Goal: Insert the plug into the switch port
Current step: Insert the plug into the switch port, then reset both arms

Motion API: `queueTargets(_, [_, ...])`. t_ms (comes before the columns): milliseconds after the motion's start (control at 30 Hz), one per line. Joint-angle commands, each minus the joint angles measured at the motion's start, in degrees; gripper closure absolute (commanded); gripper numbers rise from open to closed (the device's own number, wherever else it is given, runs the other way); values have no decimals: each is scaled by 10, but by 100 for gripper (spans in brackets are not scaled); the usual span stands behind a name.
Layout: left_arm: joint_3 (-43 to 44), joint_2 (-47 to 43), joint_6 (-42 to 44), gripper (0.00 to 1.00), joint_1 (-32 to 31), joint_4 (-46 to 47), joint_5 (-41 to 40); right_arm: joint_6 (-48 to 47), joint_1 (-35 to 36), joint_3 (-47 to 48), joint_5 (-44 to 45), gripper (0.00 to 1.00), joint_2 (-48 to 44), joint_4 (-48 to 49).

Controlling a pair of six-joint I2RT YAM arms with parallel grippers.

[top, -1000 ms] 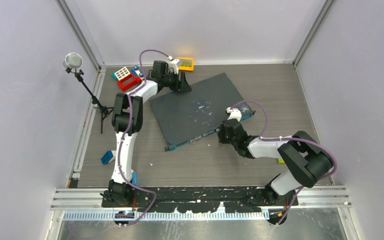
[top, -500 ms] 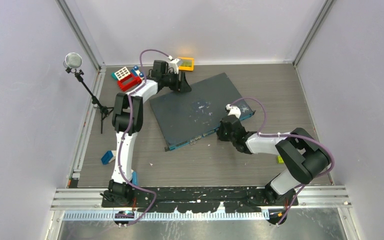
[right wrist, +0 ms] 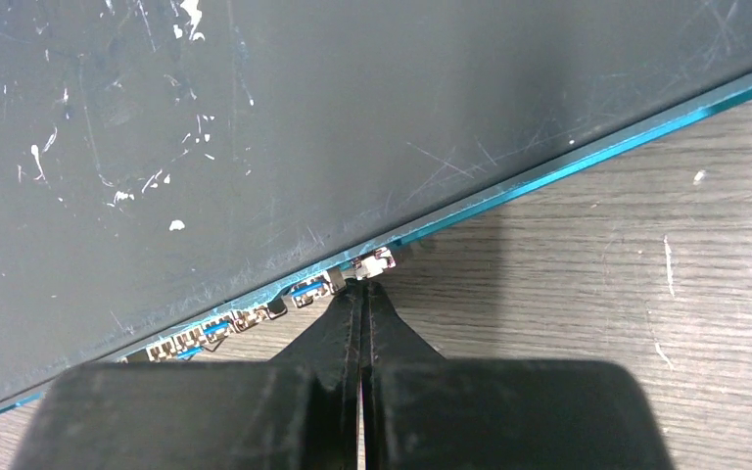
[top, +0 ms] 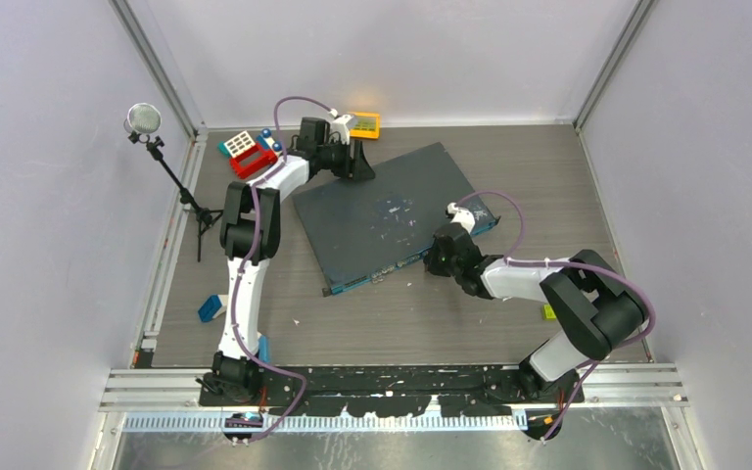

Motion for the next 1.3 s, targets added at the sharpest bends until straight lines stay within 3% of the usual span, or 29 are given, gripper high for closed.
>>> queueTargets(0, [4,29,-5,44,-25,-61,36,57,-12,51,29,99,24,61])
queueTargets(500, [13,35,-5,44,-26,-68,39,142,-14,79,102,100,34,66])
queueTargets(700, [-11,21,-12,44,-25,-44,34,85,-14,59,50,100,8,37])
queueTargets(900, [-75,-9,-61,43,-21,44,-3,26,-14,-37,-55,99,-125,-56])
queueTargets(1033, [-95,-34,-79,39,-18,79,-53,37,-14,-86,-63,99,-260,-174])
queueTargets(1200, [-105,-89,-99,30,-18,95,-147,20,-13,-109,-52,100,-399,-241])
queueTargets(1267, [-122,-122,-116,26,-20,118,-175,7,-13,-99,-42,92,-439,-267])
